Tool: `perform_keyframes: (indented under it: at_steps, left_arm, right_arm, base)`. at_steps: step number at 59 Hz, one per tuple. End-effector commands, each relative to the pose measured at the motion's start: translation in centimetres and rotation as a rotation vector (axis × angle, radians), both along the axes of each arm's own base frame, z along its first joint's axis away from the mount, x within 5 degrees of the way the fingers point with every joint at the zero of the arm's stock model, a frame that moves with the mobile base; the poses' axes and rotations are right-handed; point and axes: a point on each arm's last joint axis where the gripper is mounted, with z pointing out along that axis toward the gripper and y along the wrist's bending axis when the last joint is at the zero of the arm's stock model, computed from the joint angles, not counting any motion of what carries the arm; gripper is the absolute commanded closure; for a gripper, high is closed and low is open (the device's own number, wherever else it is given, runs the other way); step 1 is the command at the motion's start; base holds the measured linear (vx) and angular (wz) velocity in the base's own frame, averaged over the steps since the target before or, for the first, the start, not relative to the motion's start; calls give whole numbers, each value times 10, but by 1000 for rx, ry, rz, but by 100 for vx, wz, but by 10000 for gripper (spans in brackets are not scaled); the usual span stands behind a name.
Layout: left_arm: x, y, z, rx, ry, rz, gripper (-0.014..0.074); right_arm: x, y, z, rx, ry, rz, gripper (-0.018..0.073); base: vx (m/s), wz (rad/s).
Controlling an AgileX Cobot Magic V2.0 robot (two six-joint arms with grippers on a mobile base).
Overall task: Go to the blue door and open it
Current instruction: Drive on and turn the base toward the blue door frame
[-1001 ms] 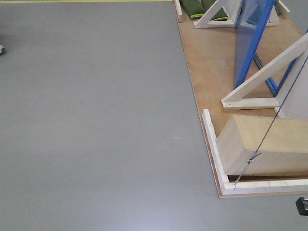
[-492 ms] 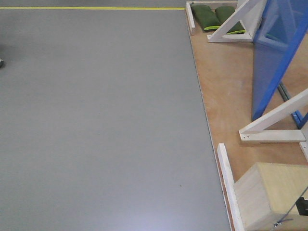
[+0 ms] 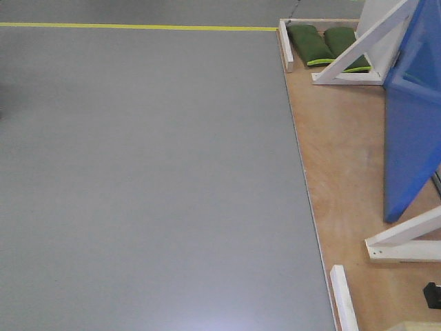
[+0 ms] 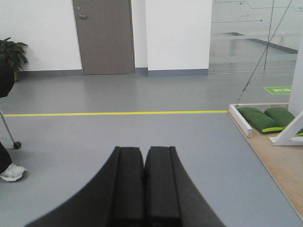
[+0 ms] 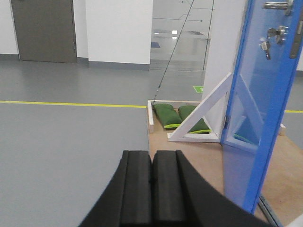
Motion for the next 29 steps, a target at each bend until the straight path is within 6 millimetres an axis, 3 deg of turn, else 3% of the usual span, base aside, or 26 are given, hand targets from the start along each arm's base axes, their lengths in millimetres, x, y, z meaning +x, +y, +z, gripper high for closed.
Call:
perform_keyframes:
  at_steps: [1,29]
  left_arm:
    - [-3,-1,18,-2,-125,-6,524]
    - [-3,-1,18,-2,-125,-6,524]
  right_arm:
    - [-1,0,8,-21,-92,2,561]
    - [-1,0,8,-21,-92,2,561]
  base:
    - [48,3]
    - [46,1]
